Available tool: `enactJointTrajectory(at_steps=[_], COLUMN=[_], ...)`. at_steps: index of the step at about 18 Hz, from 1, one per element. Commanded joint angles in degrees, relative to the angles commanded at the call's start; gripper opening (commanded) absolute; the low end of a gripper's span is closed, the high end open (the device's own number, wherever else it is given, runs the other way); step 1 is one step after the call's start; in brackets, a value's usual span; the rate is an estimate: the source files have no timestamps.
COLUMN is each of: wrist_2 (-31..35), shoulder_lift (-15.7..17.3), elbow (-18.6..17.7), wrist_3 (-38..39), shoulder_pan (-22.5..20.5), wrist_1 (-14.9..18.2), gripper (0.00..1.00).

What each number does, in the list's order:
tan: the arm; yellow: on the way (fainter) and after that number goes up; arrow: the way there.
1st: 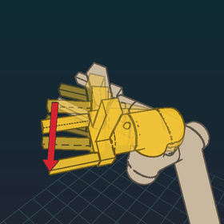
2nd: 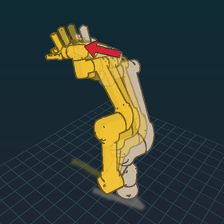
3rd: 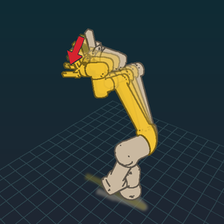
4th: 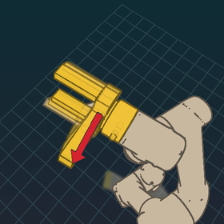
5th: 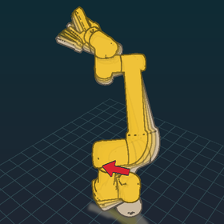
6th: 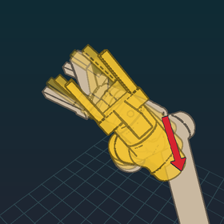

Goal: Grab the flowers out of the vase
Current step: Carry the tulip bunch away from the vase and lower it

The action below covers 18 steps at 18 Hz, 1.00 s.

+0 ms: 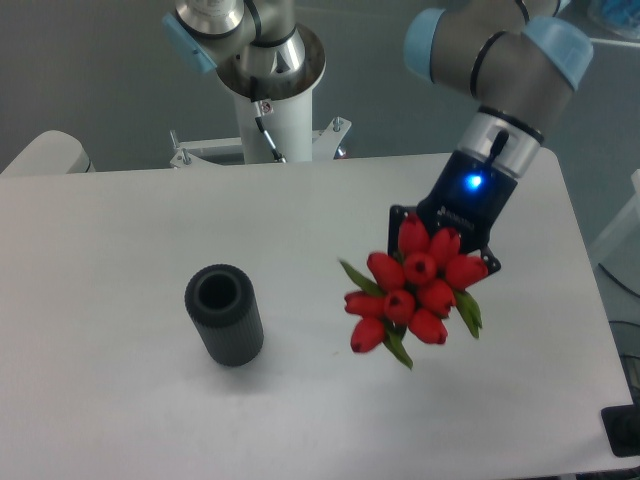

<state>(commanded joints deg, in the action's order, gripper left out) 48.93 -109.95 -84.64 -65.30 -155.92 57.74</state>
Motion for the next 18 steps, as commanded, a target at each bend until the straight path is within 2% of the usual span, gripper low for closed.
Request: enactJointTrajectory(at_steps=[6,9,14,18], wrist_2=[10.5,16.7,27.3,32.0], shoulder_lift=[-2.9,-4.8,-8.3,-10.3], elbow=[2.5,4.2,8.0,9.2], wrist_3=[-1.3,-3.2,-10.7,-18.8], shoulder_pan=[1.1,3.0,4.7,4.8], wrist_1=[0.6,3.1,9.5,11.0], gripper=[0.00,0.00,0.00,0.00])
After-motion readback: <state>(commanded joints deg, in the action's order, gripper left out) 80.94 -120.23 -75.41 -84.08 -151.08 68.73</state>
